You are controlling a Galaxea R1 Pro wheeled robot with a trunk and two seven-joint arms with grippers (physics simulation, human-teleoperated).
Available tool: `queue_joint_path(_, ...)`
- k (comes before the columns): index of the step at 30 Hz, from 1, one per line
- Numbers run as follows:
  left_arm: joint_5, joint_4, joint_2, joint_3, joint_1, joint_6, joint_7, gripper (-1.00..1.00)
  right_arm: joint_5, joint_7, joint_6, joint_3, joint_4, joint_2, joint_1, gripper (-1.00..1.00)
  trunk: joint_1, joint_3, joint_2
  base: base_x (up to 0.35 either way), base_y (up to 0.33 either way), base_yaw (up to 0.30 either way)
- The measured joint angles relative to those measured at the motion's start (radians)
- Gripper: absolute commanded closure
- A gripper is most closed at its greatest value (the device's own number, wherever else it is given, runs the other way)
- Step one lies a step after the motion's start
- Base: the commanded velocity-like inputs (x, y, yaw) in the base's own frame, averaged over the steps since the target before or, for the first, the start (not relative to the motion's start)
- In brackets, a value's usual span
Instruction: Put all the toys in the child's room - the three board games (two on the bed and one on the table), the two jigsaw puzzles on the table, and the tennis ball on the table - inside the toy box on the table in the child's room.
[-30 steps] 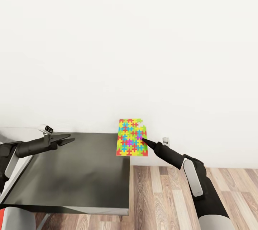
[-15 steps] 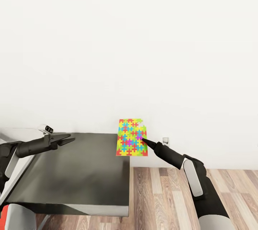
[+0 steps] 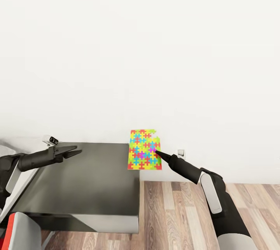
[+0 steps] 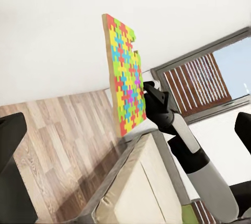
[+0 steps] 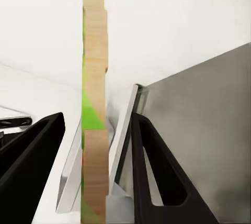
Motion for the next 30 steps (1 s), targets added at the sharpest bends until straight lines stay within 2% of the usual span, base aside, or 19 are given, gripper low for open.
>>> queue_joint_path(9, 0.0, -0.001, 0.0, 0.0, 0.001, 0.0, 0.0, -1.0, -0.001, 0.002, -0.018, -0.001, -0.001, 0.0, 0.0, 1.0, 0.0, 0.015, 0.0, -0.046, -0.035, 0.055)
queue_joint_path(18, 0.0, -0.002, 0.001, 0.0, 0.001, 0.0, 0.0, -1.0, 0.003, 0.041, -0.044, -0.002, 0.001, -0.002, 0.001, 1.0, 0.0, 0.03, 0.0, -0.059, -0.007, 0.073)
queue_joint_path(30, 0.0, -0.002, 0.0, 0.0, 0.002, 0.0, 0.0, -1.0, 0.003, 0.042, -0.048, -0.003, 0.002, -0.002, 0.001, 1.0, 0.0, 0.049, 0.0, -0.021, -0.12, 0.077)
